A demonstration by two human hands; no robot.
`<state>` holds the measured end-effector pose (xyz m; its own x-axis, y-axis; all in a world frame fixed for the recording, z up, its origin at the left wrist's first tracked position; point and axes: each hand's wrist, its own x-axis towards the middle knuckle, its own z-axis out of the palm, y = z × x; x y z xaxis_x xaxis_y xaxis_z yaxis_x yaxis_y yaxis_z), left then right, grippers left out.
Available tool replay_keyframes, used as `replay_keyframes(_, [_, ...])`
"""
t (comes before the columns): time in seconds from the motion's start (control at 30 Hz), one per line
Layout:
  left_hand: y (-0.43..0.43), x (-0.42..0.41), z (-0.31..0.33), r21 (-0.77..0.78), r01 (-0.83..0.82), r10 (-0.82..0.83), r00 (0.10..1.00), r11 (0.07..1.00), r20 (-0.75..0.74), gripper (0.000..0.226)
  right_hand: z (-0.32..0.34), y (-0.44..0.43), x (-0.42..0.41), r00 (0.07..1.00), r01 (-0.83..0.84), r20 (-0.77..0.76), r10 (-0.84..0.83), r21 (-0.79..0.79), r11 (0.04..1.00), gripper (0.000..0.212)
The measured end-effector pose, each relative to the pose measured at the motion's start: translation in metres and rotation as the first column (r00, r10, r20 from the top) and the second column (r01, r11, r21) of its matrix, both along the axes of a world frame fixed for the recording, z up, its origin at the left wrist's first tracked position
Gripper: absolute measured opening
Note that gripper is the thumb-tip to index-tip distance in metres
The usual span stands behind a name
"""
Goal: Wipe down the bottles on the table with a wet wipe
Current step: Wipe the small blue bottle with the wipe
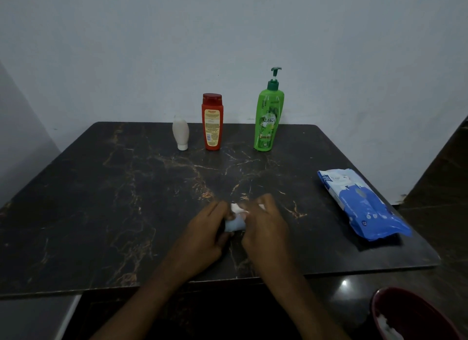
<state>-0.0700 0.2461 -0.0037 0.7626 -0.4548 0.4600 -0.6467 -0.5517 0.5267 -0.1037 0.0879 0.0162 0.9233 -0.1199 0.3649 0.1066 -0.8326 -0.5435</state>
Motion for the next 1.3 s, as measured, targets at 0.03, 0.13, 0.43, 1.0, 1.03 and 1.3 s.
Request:
replay_keyframes(0.03, [0.000,0.000,0.000,0.014,-0.003,0.003,1.000,1.000,0.003,0.034,0.001,-0.011,-0.005,0.999,0.029,-0.027,-0.028,0.035,0.999,0.035])
replay_keyframes(0.13, [0.000,0.000,0.001,0.067,0.000,-0.002,1.000,0.998,0.027,0.037,-0.010,-0.029,0.014,0.989,0.148,-0.054,-0.139,0.255,0.955,0.030])
replay_keyframes(0.43, [0.001,0.003,0.002,-0.020,0.040,-0.040,0.999,0.999,0.012,0.036,0.002,-0.016,-0.010,0.984,-0.097,0.166,0.066,0.187,0.978,0.031])
replay_keyframes(1.0, [0.004,0.007,0.003,-0.174,-0.122,0.090,0.979,0.977,-0.182,0.027,0.010,-0.008,0.012,0.965,-0.246,0.068,0.252,-0.089,0.965,0.020])
replay_keyframes(1.03, [0.004,0.007,0.003,-0.170,-0.121,0.090,0.980,0.978,-0.176,0.029,0.009,-0.012,0.014,0.962,-0.257,0.070,0.264,-0.090,0.962,0.025])
replay_keyframes(1.3, [0.003,0.007,0.003,-0.112,-0.144,0.125,0.978,0.983,-0.165,0.034,-0.001,-0.058,0.023,0.975,-0.213,0.089,0.204,0.099,0.972,0.022])
